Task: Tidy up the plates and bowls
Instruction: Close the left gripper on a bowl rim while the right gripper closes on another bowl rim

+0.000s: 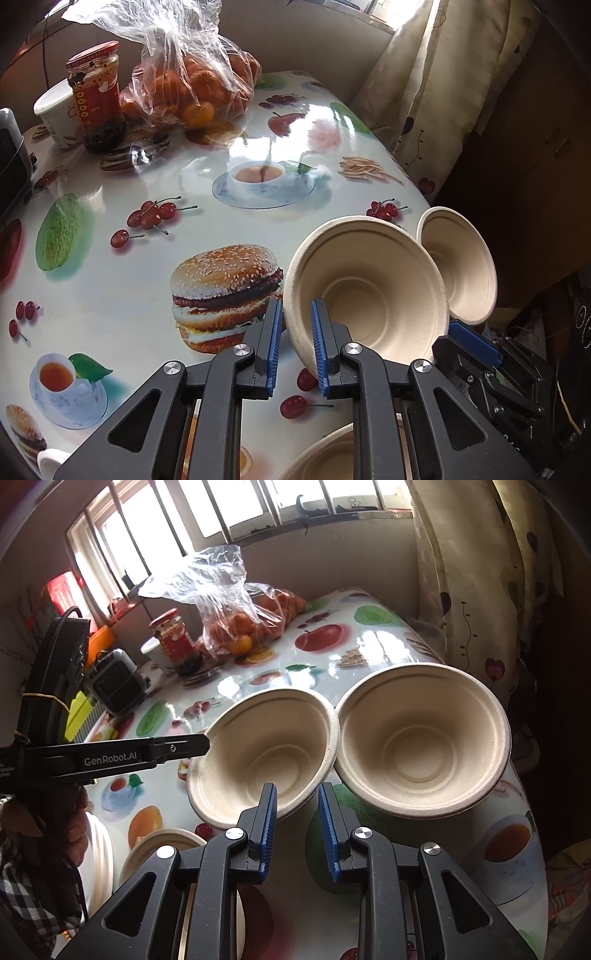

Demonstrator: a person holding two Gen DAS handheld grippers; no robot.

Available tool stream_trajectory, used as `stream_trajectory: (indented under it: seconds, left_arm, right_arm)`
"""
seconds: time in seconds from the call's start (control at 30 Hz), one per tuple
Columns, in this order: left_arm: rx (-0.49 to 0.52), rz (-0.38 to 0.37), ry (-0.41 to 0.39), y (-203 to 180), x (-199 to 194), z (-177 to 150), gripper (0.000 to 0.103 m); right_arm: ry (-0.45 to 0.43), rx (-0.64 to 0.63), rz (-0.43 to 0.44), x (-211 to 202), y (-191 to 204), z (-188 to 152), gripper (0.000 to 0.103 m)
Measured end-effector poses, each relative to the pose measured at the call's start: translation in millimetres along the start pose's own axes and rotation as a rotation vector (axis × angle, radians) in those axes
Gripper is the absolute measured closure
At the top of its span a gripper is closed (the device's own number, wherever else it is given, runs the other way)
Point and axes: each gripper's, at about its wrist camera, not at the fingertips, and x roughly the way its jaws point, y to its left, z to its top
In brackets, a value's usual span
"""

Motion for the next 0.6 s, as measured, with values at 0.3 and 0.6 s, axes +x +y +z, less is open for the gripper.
stream_trajectory:
  seconds: [0.3,0.6]
  left_arm:
    - [-0.007,0.006,-0.002,2.8,1.7,0.6,0.094]
    - [-0.012,0.001,-0.004,3.7,-0.9,-0.1,0.095]
  right_arm:
    - [0.001,0.001,-0.001,0.3,-0.8,0.3,0.082]
    - [0.0,0.006,-0.004,0.4,-2.2,0.3,0.082]
